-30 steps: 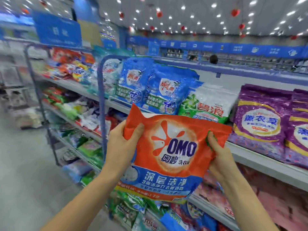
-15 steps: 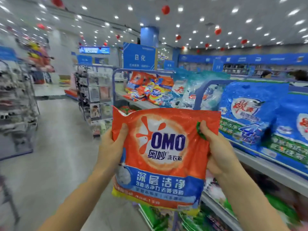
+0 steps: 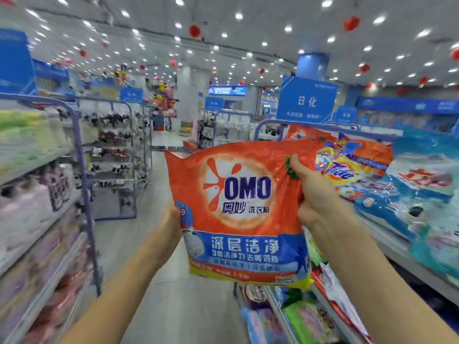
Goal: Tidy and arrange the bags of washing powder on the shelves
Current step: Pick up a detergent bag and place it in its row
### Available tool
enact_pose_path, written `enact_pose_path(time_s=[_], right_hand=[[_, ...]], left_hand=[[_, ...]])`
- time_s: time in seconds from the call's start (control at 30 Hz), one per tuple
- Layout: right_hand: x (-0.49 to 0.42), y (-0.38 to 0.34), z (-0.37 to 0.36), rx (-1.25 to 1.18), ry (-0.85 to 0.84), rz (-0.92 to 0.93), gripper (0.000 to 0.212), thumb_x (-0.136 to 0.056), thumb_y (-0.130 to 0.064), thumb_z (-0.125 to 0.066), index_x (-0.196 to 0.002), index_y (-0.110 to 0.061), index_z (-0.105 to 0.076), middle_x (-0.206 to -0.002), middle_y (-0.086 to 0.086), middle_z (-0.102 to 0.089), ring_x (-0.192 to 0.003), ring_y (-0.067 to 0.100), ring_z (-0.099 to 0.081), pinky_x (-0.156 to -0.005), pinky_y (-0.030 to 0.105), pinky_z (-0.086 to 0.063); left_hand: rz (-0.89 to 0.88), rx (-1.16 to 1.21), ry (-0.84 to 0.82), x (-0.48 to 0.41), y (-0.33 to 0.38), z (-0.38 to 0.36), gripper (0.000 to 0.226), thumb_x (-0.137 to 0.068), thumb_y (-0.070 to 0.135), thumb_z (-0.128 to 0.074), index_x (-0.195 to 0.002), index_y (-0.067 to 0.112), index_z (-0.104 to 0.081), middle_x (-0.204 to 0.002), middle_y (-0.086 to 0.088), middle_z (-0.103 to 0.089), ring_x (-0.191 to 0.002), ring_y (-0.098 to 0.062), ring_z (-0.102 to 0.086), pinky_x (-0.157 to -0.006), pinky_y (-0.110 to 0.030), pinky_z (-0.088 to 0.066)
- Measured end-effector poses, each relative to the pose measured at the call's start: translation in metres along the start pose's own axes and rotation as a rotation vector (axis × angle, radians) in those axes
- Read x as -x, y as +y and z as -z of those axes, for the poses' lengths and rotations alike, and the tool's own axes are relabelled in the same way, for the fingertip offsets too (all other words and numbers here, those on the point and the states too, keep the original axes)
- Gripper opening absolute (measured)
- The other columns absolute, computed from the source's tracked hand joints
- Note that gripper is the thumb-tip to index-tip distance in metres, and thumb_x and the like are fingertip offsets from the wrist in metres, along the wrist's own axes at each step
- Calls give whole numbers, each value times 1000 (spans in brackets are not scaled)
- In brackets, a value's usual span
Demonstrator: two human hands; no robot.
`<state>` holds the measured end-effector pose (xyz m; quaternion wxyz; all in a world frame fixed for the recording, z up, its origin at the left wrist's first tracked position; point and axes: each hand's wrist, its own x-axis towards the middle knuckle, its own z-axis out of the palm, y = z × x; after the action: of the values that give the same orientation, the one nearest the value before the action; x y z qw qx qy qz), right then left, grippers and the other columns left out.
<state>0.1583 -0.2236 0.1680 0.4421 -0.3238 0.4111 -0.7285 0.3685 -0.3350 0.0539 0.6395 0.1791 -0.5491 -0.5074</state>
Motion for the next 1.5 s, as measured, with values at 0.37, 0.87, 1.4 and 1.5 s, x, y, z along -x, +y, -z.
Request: enact_pose_path(time_s=[0.37, 0.87, 1.4, 1.5], right_hand=[[-239, 2, -5, -26, -71, -145, 24, -89, -36, -59, -93, -13, -65, -75, 4, -68, -64, 21, -66, -58, 36, -55], [-490, 28, 16, 172, -105, 23, 29, -88, -42, -59, -79, -16, -71, -72, 3, -73, -62, 17, -69, -54, 31, -57], [-580, 53, 86, 681, 218, 199, 128, -41, -65, -80, -146, -16, -26, -139, 4, -48, -114, 16, -60, -90, 39, -53], [-596, 45, 105, 738, 367, 262, 117, -50, -56, -74, -146, -12, -23, -144, 9, -42, -119, 22, -56, -94, 44, -50]], left_hand=[[413, -55, -158, -121, -147, -9, 62, -46, 57, -73, -95, 20, -66, -88, 4, -75, -77, -14, -72, -57, -25, -56], [396, -107, -95, -365, -271, -7, 96, -17, 85, -71, -89, 21, -71, -81, -7, -75, -65, -23, -72, -46, -31, -55], [529, 189, -534, -593, -396, -120, 43, -69, 56, -50, -73, 25, -78, -76, -2, -75, -62, -18, -72, -47, -28, -56], [545, 191, -621, -612, -416, -156, 43, -71, 54, -49, -82, 19, -71, -72, -4, -74, -58, -17, -71, -45, -28, -55]])
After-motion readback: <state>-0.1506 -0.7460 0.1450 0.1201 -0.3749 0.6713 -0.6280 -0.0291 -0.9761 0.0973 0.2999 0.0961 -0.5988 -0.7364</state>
